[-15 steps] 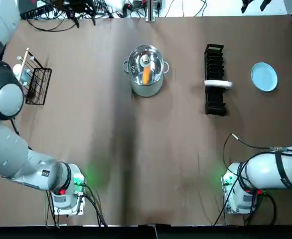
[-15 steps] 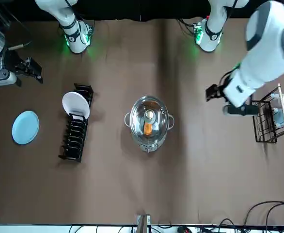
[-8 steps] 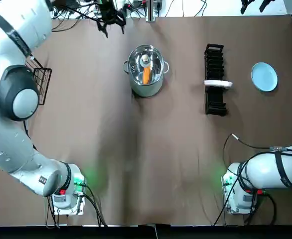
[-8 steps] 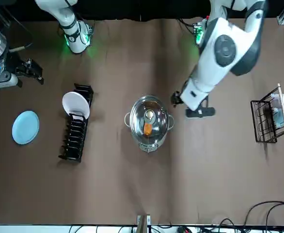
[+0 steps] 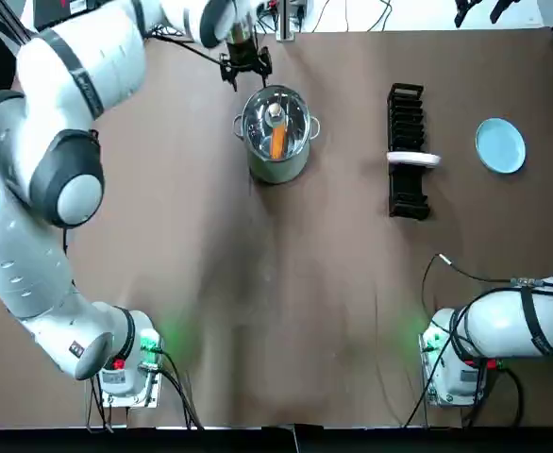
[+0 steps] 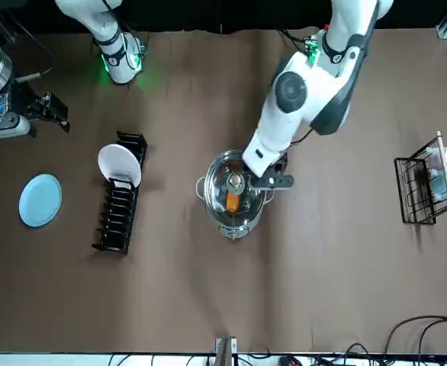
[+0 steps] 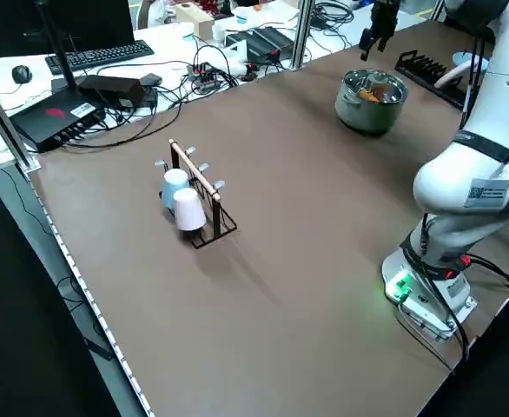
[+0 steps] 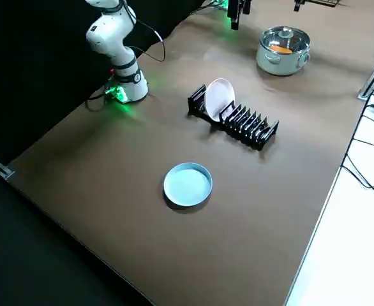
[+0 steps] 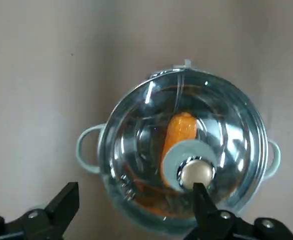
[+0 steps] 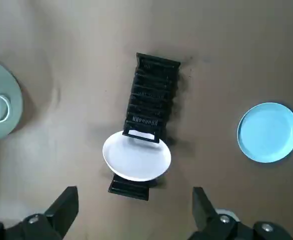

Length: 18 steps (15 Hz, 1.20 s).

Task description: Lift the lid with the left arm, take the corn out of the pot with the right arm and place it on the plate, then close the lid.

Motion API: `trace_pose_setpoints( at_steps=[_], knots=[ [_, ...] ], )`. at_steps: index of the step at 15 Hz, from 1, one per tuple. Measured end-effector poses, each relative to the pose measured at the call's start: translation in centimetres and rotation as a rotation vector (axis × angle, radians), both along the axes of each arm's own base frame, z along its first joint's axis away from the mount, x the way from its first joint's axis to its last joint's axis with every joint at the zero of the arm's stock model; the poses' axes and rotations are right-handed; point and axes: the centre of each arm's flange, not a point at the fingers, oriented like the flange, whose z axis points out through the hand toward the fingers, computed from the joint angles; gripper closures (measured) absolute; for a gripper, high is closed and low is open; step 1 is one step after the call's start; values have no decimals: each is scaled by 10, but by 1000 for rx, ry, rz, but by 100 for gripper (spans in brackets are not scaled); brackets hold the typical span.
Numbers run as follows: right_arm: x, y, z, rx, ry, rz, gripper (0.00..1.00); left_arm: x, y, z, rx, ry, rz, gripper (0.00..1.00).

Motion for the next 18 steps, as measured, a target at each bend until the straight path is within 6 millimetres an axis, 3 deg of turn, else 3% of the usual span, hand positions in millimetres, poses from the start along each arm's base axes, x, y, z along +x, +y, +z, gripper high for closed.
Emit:
trace_pose_setpoints(
  at_steps=[3,8,18],
  knots=[
    [0,4,0,0,0,7,0,-3,-27,-23,10,-57,22,0],
    [-1,6,0,0,0,12,0,-11,-52,-40,-3,-87,19,0],
    [-1,6,0,0,0,12,0,-22,-74,-66,29,-85,5,7]
  ],
)
